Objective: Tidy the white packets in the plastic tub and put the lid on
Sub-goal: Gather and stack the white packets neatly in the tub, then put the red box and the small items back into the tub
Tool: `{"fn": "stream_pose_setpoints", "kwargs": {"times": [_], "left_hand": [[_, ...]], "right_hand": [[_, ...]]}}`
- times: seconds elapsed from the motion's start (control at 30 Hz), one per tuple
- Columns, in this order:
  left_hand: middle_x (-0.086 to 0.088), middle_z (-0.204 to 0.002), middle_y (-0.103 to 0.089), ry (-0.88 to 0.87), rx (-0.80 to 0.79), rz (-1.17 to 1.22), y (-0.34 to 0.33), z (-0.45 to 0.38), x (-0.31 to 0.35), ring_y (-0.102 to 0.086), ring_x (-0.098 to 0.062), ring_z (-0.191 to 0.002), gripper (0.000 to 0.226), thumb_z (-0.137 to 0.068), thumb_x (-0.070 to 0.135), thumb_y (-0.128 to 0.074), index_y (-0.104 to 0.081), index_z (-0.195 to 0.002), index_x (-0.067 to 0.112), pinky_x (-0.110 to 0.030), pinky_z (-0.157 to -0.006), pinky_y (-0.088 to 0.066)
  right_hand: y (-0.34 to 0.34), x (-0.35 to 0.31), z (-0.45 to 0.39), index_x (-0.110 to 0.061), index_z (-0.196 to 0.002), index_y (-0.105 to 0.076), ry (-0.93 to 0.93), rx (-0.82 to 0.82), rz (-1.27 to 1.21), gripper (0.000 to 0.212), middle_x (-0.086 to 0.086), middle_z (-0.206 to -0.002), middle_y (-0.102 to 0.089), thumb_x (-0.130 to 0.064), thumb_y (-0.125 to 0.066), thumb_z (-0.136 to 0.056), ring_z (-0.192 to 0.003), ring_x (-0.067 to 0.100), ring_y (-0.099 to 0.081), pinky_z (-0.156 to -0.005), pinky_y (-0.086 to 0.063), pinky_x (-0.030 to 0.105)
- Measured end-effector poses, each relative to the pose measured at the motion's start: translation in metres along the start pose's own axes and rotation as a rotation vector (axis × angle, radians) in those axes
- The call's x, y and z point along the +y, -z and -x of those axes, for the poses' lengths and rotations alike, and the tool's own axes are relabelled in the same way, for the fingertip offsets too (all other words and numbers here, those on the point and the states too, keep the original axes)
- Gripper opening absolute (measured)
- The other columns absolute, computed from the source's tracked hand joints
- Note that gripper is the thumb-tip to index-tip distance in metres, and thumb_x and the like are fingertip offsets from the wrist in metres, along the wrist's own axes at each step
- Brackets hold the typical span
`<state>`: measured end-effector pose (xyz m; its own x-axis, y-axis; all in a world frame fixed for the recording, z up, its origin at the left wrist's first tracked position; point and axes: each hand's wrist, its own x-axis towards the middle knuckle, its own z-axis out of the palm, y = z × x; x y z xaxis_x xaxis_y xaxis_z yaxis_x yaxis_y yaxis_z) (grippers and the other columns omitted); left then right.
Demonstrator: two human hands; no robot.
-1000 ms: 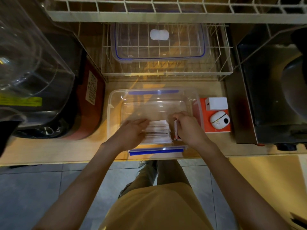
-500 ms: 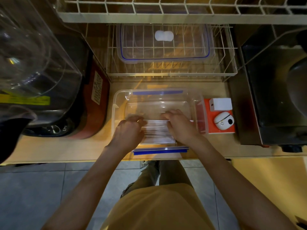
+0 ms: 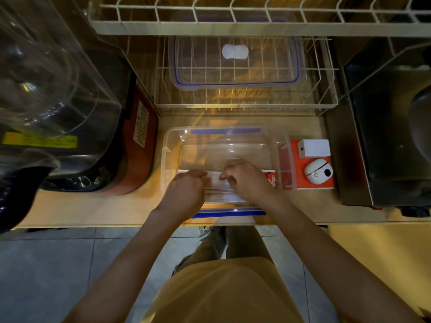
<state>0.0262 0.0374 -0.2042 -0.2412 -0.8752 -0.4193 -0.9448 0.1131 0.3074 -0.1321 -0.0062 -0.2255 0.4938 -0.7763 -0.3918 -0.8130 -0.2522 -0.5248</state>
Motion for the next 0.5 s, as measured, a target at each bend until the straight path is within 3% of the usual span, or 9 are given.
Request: {"fn": "stream_pose_setpoints", "kwargs": {"times": [0.27,0.5], "left_hand": [[-0.006,-0.133,-0.055,0.012,0.008,0.066,0.004,0.0,-0.001,-0.056,-0.025,-0.116,0.032,-0.093,0.016,-0.039,-0.059,-0.118,0.016,-0.038,-0.099,-0.046],[-0.005,-0.121,-0.062,-0.038,-0.013,0.043,0.03,-0.019,0.014,-0.058,-0.025,-0.107,0.032,-0.091,0.021,-0.044,-0.056,-0.12,0.022,-0.036,-0.087,-0.046]], "right_hand": [[0.007,-0.004,0.007,-0.015,-0.119,-0.059,-0.036,0.019,-0.06,0.03,0.006,-0.127,-0.056,-0.008,-0.049,-0.092,-0.119,0.021,-0.048,-0.098,-0.037,0.029],[0.038,0.0,0.036,-0.007,-0.105,-0.067,-0.028,0.216,-0.261,0.023,0.01,-0.108,-0.066,-0.003,-0.05,-0.09,-0.103,0.02,-0.058,-0.089,-0.046,0.03]]}}
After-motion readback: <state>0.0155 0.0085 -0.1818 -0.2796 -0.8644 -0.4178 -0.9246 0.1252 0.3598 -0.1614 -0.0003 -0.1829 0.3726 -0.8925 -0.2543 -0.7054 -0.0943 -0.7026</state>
